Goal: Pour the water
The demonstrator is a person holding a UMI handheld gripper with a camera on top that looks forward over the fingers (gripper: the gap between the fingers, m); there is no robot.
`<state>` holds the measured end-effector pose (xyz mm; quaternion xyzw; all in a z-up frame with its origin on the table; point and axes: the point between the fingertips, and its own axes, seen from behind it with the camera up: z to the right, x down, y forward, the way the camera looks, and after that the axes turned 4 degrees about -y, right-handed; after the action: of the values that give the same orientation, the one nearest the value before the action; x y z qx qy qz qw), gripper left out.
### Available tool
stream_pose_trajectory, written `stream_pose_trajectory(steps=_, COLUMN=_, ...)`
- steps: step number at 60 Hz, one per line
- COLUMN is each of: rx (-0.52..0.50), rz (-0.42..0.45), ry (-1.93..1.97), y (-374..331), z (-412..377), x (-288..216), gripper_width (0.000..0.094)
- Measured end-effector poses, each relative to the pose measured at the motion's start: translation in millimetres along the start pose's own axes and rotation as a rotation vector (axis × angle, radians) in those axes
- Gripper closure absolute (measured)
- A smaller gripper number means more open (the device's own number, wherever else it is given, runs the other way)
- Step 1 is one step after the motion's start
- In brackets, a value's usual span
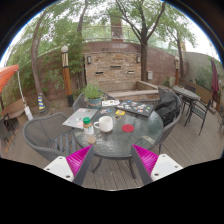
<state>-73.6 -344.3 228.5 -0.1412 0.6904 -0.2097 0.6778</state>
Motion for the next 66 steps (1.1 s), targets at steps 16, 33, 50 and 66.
stream_pose_trajectory(steps=16, rx=-0.071, rz=0.018, ry=-0.01, y=107.0, z=-98.3, x=25.7, gripper_width=0.0105)
stream_pose_trajectory(steps=33, rx=-0.027, rz=0.157, ry=-0.065, y=280.0, z=-128.6, x=13.9, gripper_width=0.0103)
stream_pose_trajectory(steps=50, rx=0.002, rz=0.314, ry=-0.138, y=348.7, z=-134.0, x=-20.5, gripper_width=0.0522)
stream_pose_trajectory(steps=66, rx=-0.235, rz=0.2, ry=-0.015, y=360.0, z=-164.4, x=-42.1, gripper_width=0.0634)
